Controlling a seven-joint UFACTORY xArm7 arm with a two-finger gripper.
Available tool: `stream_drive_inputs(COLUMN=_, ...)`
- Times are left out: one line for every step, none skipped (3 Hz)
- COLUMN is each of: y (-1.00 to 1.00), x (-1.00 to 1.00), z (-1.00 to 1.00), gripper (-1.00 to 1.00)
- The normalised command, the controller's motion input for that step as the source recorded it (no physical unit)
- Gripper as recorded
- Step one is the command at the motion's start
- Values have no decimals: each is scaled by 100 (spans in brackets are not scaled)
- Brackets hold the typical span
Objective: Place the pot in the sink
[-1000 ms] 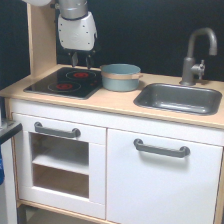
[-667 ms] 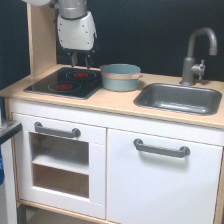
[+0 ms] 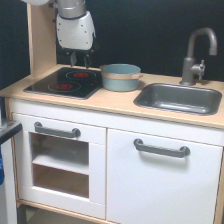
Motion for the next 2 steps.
stream_drive_inputs(y=-2, x=-4, z=7, gripper=100)
stream_drive_inputs(y=2, x=-2, z=6, gripper=100)
